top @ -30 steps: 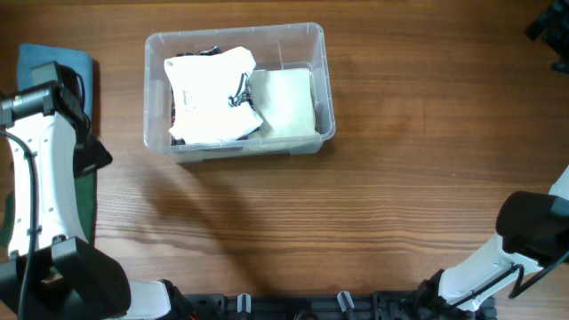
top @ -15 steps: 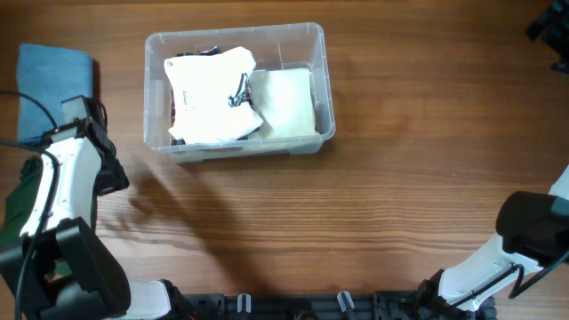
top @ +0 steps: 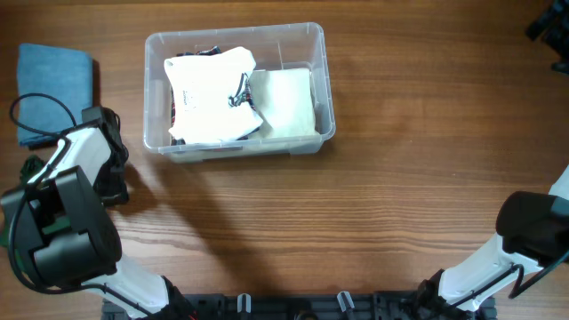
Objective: Pack container
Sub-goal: 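Grasp the green shirt with the left gripper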
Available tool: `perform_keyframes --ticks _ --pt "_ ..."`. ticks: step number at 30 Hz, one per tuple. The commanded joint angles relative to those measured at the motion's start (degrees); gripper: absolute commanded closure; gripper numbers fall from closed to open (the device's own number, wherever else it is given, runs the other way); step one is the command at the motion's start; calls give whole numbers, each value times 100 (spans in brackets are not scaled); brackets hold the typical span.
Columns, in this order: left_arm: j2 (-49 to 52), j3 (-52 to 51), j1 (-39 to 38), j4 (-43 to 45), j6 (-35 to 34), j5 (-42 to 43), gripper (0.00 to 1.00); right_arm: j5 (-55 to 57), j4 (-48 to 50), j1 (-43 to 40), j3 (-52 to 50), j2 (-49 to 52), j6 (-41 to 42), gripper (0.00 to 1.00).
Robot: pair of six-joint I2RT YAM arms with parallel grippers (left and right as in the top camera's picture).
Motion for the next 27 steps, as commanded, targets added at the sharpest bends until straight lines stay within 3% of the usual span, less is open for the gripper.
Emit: perform_keyframes --ticks 1,8,17,23,27 --pt "111 -37 120 197 24 -428 0 57 9 7 7 39 42 0" --pt "400 -149 389 671 22 -564 0 57 11 7 7 39 44 0" --pt "442 -297 -98 1207 26 -476 0 57 11 7 7 39 44 0" --pt "442 -297 -973 1373 66 638 0 57 9 7 7 39 42 0" --pt "442 -297 -1217 1185 59 901 0 57 9 7 7 39 42 0"
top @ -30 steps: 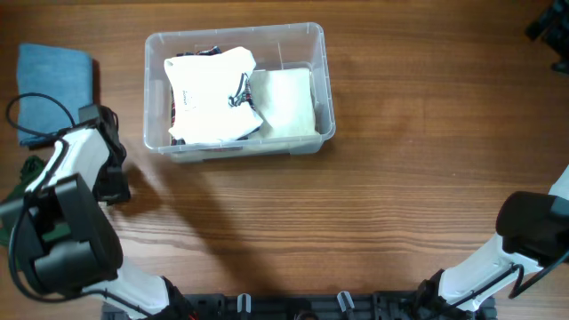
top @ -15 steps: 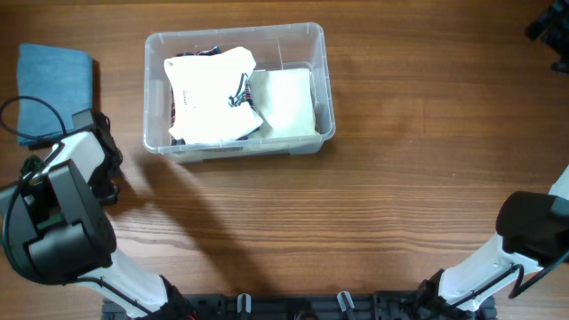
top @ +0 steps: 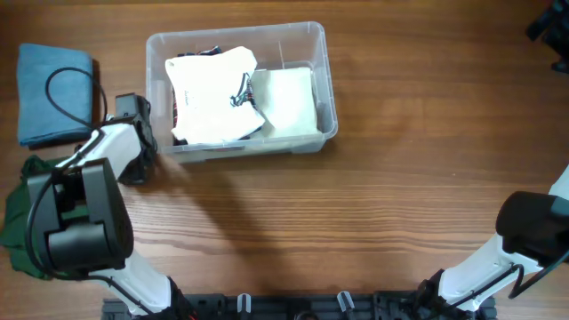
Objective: Pack container
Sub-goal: 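Grasp the green shirt with the left gripper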
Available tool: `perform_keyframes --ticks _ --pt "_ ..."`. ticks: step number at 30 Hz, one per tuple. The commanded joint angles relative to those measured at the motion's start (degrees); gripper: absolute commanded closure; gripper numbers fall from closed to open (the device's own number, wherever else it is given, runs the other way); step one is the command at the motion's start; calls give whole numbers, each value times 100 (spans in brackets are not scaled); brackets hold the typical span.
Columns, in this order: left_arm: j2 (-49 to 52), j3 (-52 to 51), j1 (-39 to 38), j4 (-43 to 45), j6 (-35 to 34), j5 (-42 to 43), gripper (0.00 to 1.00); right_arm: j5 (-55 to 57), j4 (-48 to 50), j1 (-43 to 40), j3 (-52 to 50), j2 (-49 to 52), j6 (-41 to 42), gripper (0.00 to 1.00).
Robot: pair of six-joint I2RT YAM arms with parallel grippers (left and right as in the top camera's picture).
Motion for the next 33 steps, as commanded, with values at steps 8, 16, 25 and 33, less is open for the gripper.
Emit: perform_keyframes --ticks 8,16,25,33 --pt "232 -144 -50 -308 -17 1283 0 57 9 7 9 37 44 0" --pt "232 -146 894 -304 -17 1290 0 57 7 7 9 37 44 0" --pt "236 -177 1292 68 214 1226 0 57 7 7 7 37 42 0" --pt "960 -269 1292 70 286 942 0 57 9 7 7 37 42 0"
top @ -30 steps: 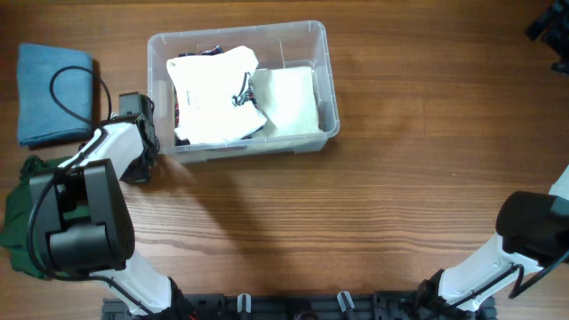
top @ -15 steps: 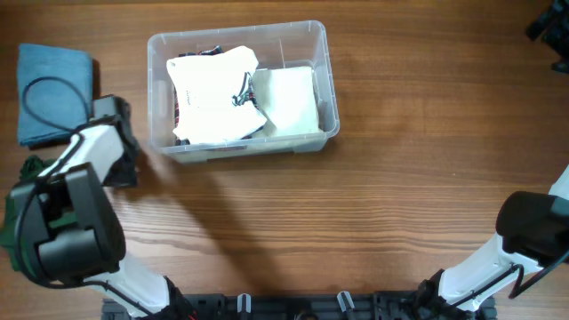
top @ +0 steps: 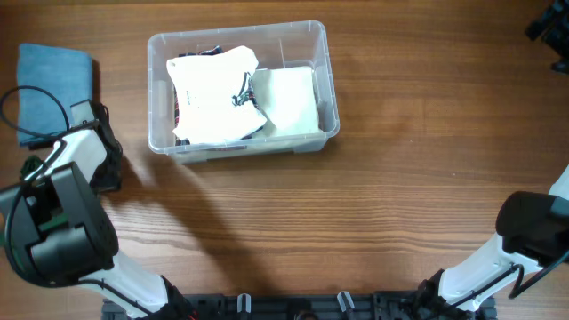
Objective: Pack container
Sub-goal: 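Grasp the green shirt with the left gripper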
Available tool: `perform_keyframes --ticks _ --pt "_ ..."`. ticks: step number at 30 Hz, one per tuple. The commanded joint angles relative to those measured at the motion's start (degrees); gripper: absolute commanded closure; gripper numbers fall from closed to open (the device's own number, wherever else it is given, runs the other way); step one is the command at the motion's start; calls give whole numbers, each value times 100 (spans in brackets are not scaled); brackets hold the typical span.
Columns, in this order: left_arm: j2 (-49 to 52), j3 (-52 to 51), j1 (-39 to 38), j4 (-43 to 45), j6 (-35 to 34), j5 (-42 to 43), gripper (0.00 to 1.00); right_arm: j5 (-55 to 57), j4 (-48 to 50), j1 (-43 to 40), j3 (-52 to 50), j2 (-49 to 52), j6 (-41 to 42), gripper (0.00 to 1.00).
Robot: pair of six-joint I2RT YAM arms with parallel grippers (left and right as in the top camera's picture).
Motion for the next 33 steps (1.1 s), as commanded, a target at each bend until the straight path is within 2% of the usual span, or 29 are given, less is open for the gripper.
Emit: perform_keyframes --ticks 1,7,13,15,16,17,19,23,29,33 --pt "1021 -372 74 13 35 535 0 57 7 7 7 37 42 0" --pt "1681 -372 74 260 26 -317 0 57 9 7 7 37 44 0" --pt "1790 -378 74 525 15 -378 2 57 9 7 7 37 39 0" --pt "1790 -378 74 588 15 -378 17 57 9 7 7 37 44 0" --pt "1790 -378 74 599 13 -378 28 57 9 7 7 37 42 0" --pt "1790 -378 76 601 13 -378 54 57 9 7 7 37 44 0" --pt "1790 -378 79 616 11 -378 74 57 9 7 7 37 44 0" --pt "1790 -376 79 619 9 -378 95 57 7 7 7 37 42 0" --pt "1779 -304 74 575 -763 -361 96 57 9 7 7 37 42 0" --pt "1681 81 68 -74 -1561 -44 96 57 9 7 7 37 42 0"
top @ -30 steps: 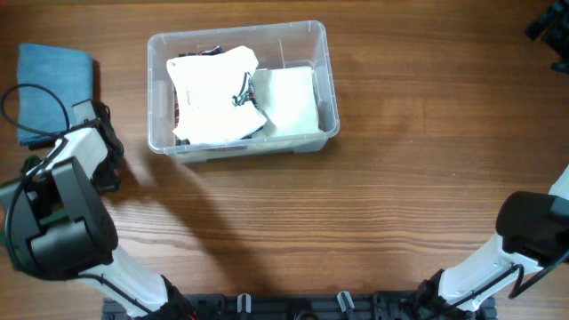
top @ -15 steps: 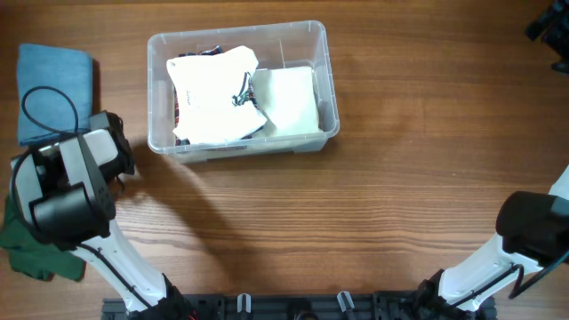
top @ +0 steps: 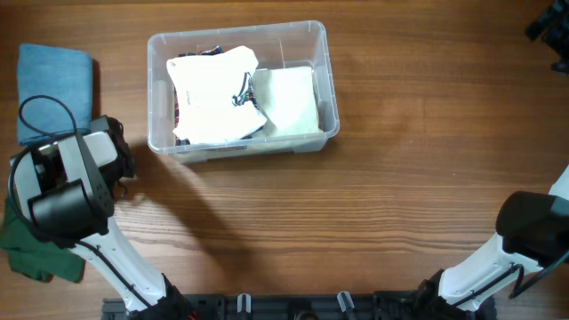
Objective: Pack container
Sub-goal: 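Grasp the green shirt with the left gripper, then lift the green shirt with the left gripper and carry it over the container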
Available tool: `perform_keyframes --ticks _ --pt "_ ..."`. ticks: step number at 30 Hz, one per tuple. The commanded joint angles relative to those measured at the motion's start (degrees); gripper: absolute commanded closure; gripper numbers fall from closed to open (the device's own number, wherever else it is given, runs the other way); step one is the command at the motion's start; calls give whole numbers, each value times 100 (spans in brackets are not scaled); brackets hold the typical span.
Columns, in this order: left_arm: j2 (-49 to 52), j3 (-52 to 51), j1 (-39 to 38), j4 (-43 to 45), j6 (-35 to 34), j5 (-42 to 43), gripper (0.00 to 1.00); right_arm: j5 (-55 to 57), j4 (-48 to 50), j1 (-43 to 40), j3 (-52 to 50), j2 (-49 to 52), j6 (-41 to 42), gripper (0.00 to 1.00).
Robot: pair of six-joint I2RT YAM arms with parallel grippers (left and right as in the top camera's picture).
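Observation:
A clear plastic container (top: pixel 331 80) stands at the back of the wooden table. Inside lie a white garment (top: pixel 209 98) over something dark and plaid, and a folded white cloth (top: pixel 289 98) to its right. A folded blue cloth (top: pixel 53 76) lies at the far left. A green cloth (top: pixel 27 244) shows below it, partly under my left arm. My left gripper (top: pixel 116 156) is left of the container's front corner, with its fingers hidden by the arm. A dark part that may be my right gripper (top: pixel 547 25) sits in the top right corner.
The right arm's bulky link (top: pixel 533 227) fills the lower right corner. A black cable (top: pixel 40 111) loops over the blue cloth. The bench rail (top: pixel 284 307) runs along the front edge.
My left arm has swung, and its big link now lies lower and nearer the table's left edge. More of the green cloth shows below it. The container and blue cloth are unmoved.
My left wrist was first left of the container, near the blue cloth. Then it stood right at the container's front left corner, and the container ended up turned slightly. It then drew back left, and now sits between the blue and green cloths. The right arm stayed still.

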Motion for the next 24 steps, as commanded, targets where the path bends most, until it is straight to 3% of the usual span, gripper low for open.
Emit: perform_keyframes --ticks 1,8,14,24 --pt "330 195 42 -625 -1062 1805 96 57 11 7 7 39 42 0" --pt "-334 1292 42 -1886 -2153 3010 96 57 11 7 7 39 42 0" --pt "-1250 1786 42 -2398 -2168 4223 96 57 9 7 7 39 42 0" --pt "-3281 1797 42 -2876 -2164 4979 96 57 11 7 7 39 44 0"
